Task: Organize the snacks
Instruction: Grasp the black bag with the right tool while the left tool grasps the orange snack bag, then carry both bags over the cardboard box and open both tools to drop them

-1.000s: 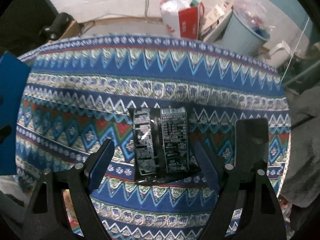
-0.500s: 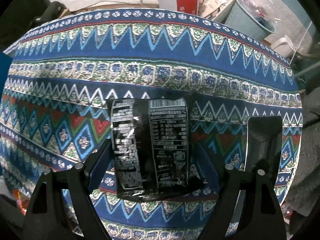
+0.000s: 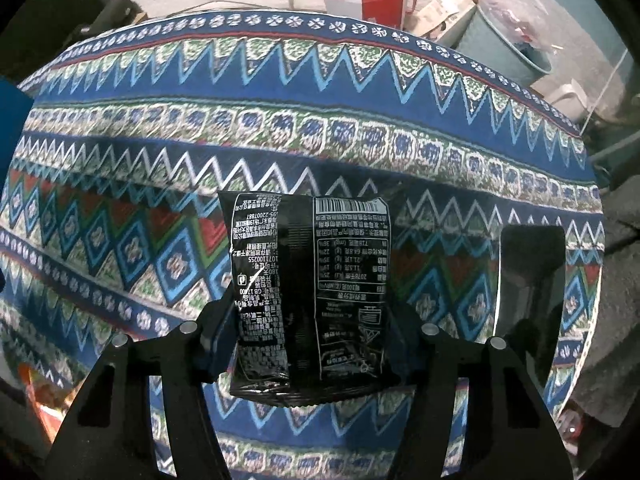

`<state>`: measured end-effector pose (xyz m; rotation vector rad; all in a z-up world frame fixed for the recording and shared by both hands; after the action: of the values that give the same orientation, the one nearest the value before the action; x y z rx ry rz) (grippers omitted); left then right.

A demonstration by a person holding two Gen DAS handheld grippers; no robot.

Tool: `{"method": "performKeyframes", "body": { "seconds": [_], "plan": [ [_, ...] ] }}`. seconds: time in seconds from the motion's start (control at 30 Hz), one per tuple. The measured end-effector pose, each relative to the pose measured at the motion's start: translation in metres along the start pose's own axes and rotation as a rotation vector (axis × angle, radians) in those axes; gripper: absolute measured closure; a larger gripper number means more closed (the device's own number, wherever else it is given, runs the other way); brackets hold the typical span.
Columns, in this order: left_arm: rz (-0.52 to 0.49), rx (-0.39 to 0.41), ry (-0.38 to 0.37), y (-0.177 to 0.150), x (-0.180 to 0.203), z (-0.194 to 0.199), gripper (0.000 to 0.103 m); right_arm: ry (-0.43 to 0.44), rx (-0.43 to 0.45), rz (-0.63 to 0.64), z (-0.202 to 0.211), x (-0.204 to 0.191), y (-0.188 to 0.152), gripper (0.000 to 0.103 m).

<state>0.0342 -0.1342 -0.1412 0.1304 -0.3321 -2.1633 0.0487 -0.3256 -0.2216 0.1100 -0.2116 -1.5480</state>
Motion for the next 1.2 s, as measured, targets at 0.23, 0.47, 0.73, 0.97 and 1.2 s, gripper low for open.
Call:
{"method": "performKeyframes", "body": {
  "seconds": [0.23,0.47,0.73,0.97,1.2],
  "plan": [
    [-0.067,-0.002,-0.068,-0.014,0.032,0.012,0.026,0.025,0.045,0.007,0.039,-0.011,-0.021,0.042],
    [-0.116,-0.053,-0.144,-0.036,0.065,0.008,0.024,0.053,0.073,-0.018,0.068,-0.013,-0.049,0.042],
    [-0.16,-0.108,-0.163,-0.052,0.09,-0.006,0.024,0.056,0.089,-0.054,0.079,-0.001,-0.063,0.042],
    [-0.189,-0.133,-0.144,-0.059,0.092,-0.03,0.032,0.066,0.094,-0.063,0.081,0.001,-0.062,0.042],
    [-0.195,-0.114,-0.12,-0.061,0.088,-0.032,0.063,0.073,0.097,-0.063,0.081,0.001,-0.059,0.042]
  ]
}}
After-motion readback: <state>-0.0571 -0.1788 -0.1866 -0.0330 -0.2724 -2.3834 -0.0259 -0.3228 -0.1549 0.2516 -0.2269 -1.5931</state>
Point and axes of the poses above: each gripper's, at about its wrist camera, not at the fingertips, and z roughly against the way its jaws point, x to its right, y to its top, the point moved 1 cm from there along -z, roughly the way its jaws point, and after that the axes turned 1 degree about -z, right-handed, at the moved point
